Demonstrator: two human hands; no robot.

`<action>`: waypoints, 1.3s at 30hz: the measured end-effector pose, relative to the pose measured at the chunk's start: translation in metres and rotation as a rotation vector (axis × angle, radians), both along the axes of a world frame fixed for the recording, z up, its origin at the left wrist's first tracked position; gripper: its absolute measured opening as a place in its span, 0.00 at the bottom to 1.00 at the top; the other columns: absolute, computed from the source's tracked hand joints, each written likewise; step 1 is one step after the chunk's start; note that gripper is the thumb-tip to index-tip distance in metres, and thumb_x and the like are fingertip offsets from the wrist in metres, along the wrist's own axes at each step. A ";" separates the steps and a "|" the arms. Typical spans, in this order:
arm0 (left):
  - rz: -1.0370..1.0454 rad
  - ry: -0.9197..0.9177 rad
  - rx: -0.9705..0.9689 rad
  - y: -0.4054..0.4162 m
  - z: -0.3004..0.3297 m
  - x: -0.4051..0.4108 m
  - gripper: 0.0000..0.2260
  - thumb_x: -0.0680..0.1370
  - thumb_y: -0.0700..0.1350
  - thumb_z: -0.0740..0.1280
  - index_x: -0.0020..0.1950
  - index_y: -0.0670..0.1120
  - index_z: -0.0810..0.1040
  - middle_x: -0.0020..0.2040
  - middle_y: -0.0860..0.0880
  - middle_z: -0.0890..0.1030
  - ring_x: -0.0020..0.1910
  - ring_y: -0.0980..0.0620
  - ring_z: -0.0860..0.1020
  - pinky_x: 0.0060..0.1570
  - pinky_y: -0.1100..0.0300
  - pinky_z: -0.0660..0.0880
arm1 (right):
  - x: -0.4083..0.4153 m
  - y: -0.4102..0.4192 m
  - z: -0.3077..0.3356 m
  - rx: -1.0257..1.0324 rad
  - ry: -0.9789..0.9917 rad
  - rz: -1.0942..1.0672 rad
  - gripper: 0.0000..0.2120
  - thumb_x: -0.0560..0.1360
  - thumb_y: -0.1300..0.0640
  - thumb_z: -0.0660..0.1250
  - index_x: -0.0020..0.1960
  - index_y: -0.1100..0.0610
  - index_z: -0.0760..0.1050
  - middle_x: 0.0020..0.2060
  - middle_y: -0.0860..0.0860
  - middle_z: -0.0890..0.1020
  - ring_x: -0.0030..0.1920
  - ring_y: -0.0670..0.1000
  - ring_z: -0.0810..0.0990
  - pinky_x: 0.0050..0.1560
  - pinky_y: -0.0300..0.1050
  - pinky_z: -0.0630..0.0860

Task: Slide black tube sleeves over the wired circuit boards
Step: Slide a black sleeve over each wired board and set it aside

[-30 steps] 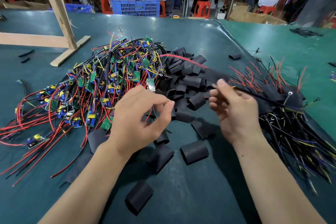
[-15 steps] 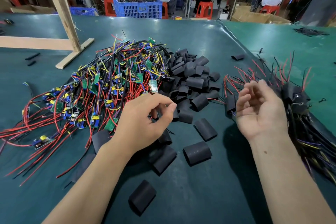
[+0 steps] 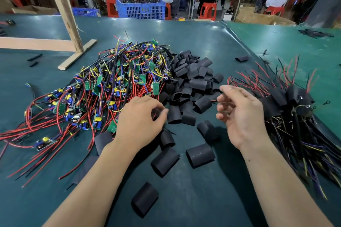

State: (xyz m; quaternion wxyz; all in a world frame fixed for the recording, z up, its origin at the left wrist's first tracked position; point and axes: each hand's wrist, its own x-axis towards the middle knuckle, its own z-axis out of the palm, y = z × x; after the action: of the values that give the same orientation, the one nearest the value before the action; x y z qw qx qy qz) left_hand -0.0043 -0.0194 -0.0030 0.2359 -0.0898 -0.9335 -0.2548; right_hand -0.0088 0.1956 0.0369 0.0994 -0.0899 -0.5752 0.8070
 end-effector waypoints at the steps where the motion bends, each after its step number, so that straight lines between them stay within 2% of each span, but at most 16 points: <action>1: 0.061 0.014 0.046 -0.001 0.001 -0.002 0.05 0.76 0.50 0.70 0.48 0.50 0.81 0.47 0.54 0.80 0.48 0.50 0.76 0.48 0.54 0.74 | 0.001 -0.003 -0.001 0.054 0.026 0.005 0.06 0.76 0.61 0.69 0.41 0.55 0.78 0.28 0.50 0.79 0.25 0.47 0.73 0.23 0.38 0.69; 4: 0.175 -0.024 0.163 -0.007 0.000 -0.009 0.09 0.76 0.47 0.71 0.55 0.48 0.77 0.52 0.53 0.77 0.47 0.51 0.77 0.46 0.59 0.71 | 0.003 -0.010 -0.004 0.188 0.076 0.030 0.06 0.77 0.62 0.69 0.41 0.56 0.79 0.28 0.50 0.80 0.25 0.46 0.73 0.22 0.39 0.70; 6: 0.191 -0.048 0.176 -0.009 -0.004 -0.010 0.12 0.76 0.47 0.71 0.58 0.48 0.76 0.54 0.52 0.76 0.47 0.50 0.78 0.46 0.60 0.70 | 0.003 -0.013 -0.007 0.221 0.075 0.058 0.06 0.77 0.61 0.69 0.41 0.56 0.79 0.29 0.51 0.80 0.25 0.47 0.74 0.22 0.39 0.70; 10: 0.248 -0.067 0.180 -0.002 -0.010 -0.017 0.21 0.76 0.62 0.66 0.62 0.50 0.75 0.55 0.53 0.76 0.49 0.51 0.78 0.43 0.57 0.71 | 0.005 -0.017 -0.011 0.280 0.074 0.121 0.05 0.77 0.61 0.69 0.42 0.57 0.80 0.29 0.51 0.80 0.26 0.48 0.74 0.23 0.39 0.70; 12: 0.314 -0.118 0.171 0.000 -0.009 -0.024 0.25 0.76 0.66 0.64 0.64 0.50 0.75 0.55 0.52 0.77 0.51 0.49 0.78 0.42 0.57 0.69 | 0.007 -0.019 -0.012 0.312 0.081 0.141 0.05 0.77 0.61 0.68 0.43 0.58 0.80 0.29 0.50 0.80 0.26 0.48 0.74 0.24 0.38 0.70; 15: 0.356 -0.085 0.130 0.001 -0.011 -0.029 0.18 0.76 0.59 0.68 0.61 0.49 0.79 0.53 0.49 0.77 0.51 0.46 0.78 0.41 0.57 0.70 | 0.006 -0.019 -0.015 0.345 0.082 0.164 0.05 0.77 0.61 0.68 0.43 0.58 0.80 0.30 0.50 0.80 0.27 0.48 0.74 0.25 0.37 0.70; 18: 0.365 0.057 0.222 -0.001 -0.009 -0.027 0.09 0.77 0.51 0.69 0.53 0.48 0.83 0.50 0.49 0.78 0.51 0.46 0.77 0.43 0.56 0.72 | 0.006 -0.019 -0.013 0.347 0.084 0.177 0.05 0.77 0.60 0.69 0.43 0.57 0.81 0.30 0.50 0.80 0.27 0.48 0.75 0.25 0.37 0.71; 21: 0.402 0.184 0.306 -0.003 0.000 -0.024 0.05 0.78 0.47 0.68 0.48 0.48 0.83 0.48 0.50 0.80 0.51 0.47 0.76 0.46 0.59 0.68 | 0.006 -0.018 -0.014 0.349 0.092 0.184 0.05 0.77 0.60 0.69 0.42 0.57 0.81 0.30 0.50 0.80 0.25 0.48 0.73 0.24 0.37 0.70; 24: 0.225 0.326 0.346 0.000 0.010 -0.014 0.04 0.79 0.43 0.65 0.48 0.45 0.79 0.46 0.52 0.78 0.46 0.49 0.75 0.47 0.59 0.68 | 0.007 -0.019 -0.013 0.341 0.075 0.219 0.07 0.77 0.57 0.69 0.41 0.56 0.81 0.29 0.50 0.80 0.24 0.47 0.72 0.24 0.38 0.69; 27: -0.119 0.372 0.296 0.011 0.014 0.003 0.04 0.80 0.41 0.63 0.53 0.49 0.74 0.47 0.54 0.78 0.44 0.47 0.78 0.46 0.53 0.75 | 0.009 -0.024 -0.010 0.251 0.025 0.387 0.19 0.73 0.37 0.67 0.42 0.52 0.83 0.32 0.50 0.81 0.25 0.46 0.72 0.22 0.37 0.65; 29: -0.338 0.302 0.218 0.019 0.015 0.012 0.05 0.80 0.43 0.60 0.54 0.51 0.71 0.48 0.55 0.78 0.42 0.46 0.80 0.42 0.52 0.76 | 0.011 -0.026 -0.010 0.235 0.049 0.442 0.23 0.69 0.30 0.65 0.40 0.49 0.83 0.32 0.49 0.82 0.25 0.45 0.71 0.22 0.33 0.62; 32: -0.523 0.270 0.169 0.028 0.015 0.016 0.07 0.80 0.40 0.61 0.57 0.48 0.73 0.50 0.54 0.79 0.45 0.49 0.80 0.44 0.54 0.77 | 0.011 -0.024 -0.009 0.232 0.145 0.407 0.14 0.73 0.41 0.69 0.38 0.51 0.80 0.26 0.48 0.75 0.22 0.45 0.65 0.23 0.32 0.60; 35: -0.507 0.346 0.168 0.028 0.015 0.014 0.08 0.79 0.32 0.64 0.55 0.38 0.80 0.54 0.46 0.82 0.53 0.49 0.81 0.52 0.54 0.78 | 0.009 -0.017 -0.006 0.188 0.110 0.344 0.03 0.74 0.52 0.72 0.42 0.51 0.82 0.30 0.51 0.74 0.25 0.46 0.69 0.29 0.36 0.63; 37: -0.473 0.371 0.133 0.026 0.015 0.012 0.08 0.78 0.33 0.66 0.55 0.37 0.81 0.54 0.46 0.82 0.54 0.47 0.81 0.53 0.51 0.77 | 0.008 -0.014 -0.003 0.149 0.119 0.328 0.04 0.75 0.59 0.71 0.44 0.52 0.83 0.35 0.50 0.81 0.27 0.45 0.73 0.31 0.38 0.65; 39: -0.391 0.347 0.139 0.020 0.016 0.010 0.08 0.79 0.39 0.66 0.55 0.39 0.81 0.52 0.49 0.82 0.51 0.47 0.79 0.52 0.53 0.76 | 0.008 -0.011 0.001 0.104 0.181 0.278 0.08 0.77 0.65 0.66 0.48 0.55 0.82 0.41 0.53 0.85 0.27 0.46 0.75 0.28 0.37 0.69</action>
State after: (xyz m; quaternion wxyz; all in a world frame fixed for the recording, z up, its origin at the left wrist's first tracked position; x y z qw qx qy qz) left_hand 0.0062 0.0009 0.0131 0.3445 -0.2941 -0.8243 -0.3396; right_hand -0.0005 0.1846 0.0379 0.0425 0.0688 -0.6116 0.7870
